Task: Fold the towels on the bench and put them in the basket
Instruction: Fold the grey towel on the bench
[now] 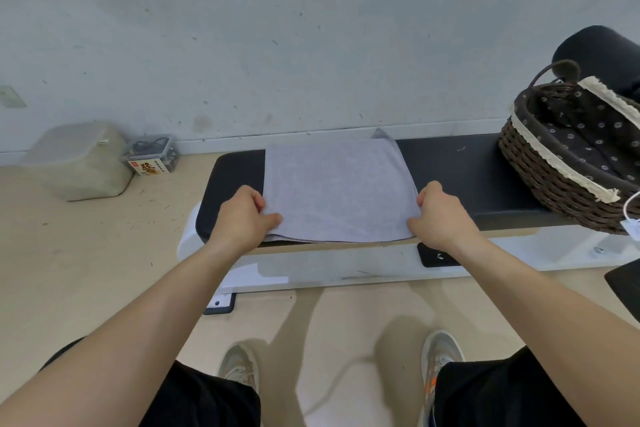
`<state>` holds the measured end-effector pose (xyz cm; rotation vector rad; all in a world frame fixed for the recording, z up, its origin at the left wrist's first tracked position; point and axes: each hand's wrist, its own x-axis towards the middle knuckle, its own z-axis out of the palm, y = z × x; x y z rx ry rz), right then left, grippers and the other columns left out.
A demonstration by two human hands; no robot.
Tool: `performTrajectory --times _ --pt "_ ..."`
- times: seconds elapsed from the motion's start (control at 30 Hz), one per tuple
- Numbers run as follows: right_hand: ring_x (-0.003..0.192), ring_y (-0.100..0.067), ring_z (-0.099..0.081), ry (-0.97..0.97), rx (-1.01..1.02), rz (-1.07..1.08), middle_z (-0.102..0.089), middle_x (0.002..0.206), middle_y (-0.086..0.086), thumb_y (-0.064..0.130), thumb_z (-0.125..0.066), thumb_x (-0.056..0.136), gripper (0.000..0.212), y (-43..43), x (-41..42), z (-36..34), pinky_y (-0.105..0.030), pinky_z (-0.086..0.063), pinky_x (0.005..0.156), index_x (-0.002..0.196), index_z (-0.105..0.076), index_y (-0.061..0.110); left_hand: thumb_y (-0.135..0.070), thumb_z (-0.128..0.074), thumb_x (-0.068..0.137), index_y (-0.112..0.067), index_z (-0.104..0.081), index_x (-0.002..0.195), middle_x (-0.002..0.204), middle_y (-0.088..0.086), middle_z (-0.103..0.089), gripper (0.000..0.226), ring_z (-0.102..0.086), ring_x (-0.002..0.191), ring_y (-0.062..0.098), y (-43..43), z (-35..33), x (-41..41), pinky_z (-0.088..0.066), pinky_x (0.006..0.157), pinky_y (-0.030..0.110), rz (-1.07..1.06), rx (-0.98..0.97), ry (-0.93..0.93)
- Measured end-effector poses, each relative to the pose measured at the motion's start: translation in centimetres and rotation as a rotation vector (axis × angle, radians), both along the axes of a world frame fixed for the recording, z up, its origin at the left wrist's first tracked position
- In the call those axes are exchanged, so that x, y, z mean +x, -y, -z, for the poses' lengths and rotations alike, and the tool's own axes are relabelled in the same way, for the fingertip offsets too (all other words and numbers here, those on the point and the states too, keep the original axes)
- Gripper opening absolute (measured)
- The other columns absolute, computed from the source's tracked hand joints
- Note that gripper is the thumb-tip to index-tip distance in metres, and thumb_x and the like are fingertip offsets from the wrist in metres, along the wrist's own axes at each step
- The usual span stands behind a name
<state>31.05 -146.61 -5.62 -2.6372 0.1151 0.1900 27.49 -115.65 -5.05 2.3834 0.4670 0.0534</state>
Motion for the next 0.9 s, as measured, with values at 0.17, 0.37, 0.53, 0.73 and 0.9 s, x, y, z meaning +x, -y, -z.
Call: performTrajectory --times 0.17,0.37,0.53,0.73,0.9 --pt "0.073 -0.019 -0.062 -0.115 -0.324 -0.071 -0.061 0.087 0.001 0.039 -0.066 0.081 0.033 0.4 -0.9 -0.9 -0.033 -0.046 0.061 0.097 -0.044 0.019 -0.044 -0.081 0.077 -0.013 -0.058 0.078 0.071 0.001 -0.067 0.038 -0.066 0.067 0.019 -1.0 -0.9 -0.4 -0.049 0.059 0.031 0.153 0.233 -0.303" --pt "0.077 -0.019 -0.057 0.082 -0.234 -0.053 -0.057 0.093 0.002 0.044 -0.054 0.085 0.024 -0.7 3.3 -1.2 -0.031 -0.043 0.061 0.093 -0.052 0.021 -0.063 -0.064 0.081 -0.025 -0.06 0.083 0.081 -0.006 -0.065 0.038 -0.061 0.078 0.016 -2.2 -2.4 4.2 -0.051 0.072 0.034 0.118 0.359 -0.179" --pt "0.103 -0.03 -0.055 0.105 -0.049 0.008 -0.049 0.125 -0.009 0.039 -0.058 0.087 0.044 -2.0 11.4 0.0 -0.041 -0.05 0.08 0.123 -0.048 0.015 -0.04 -0.059 0.093 -0.02 -0.058 0.111 0.114 0.004 -0.064 0.026 -0.057 0.102 0.024 -3.6 0.2 12.7 -0.047 0.086 0.036 0.065 0.186 0.008" --pt "0.124 -0.036 -0.043 0.092 -0.137 0.082 -0.047 0.133 -0.014 0.049 -0.054 0.091 0.046 -2.2 19.0 1.6 -0.044 -0.042 0.093 0.126 -0.057 0.018 -0.063 -0.034 0.097 -0.018 -0.05 0.137 0.144 0.011 -0.047 0.062 -0.036 0.135 0.036 -5.2 2.0 20.3 -0.029 0.108 0.052 0.047 0.408 -0.289" --pt "0.096 -0.024 -0.06 0.171 0.062 0.024 -0.067 0.095 0.001 0.041 -0.063 0.088 0.017 -1.9 22.1 2.3 -0.035 -0.052 0.078 0.074 -0.06 0.033 -0.049 -0.061 0.093 -0.017 -0.072 0.08 0.098 0.004 -0.071 0.036 -0.063 0.101 0.024 -6.2 2.0 22.8 -0.044 0.091 0.032 0.189 0.026 -0.23"
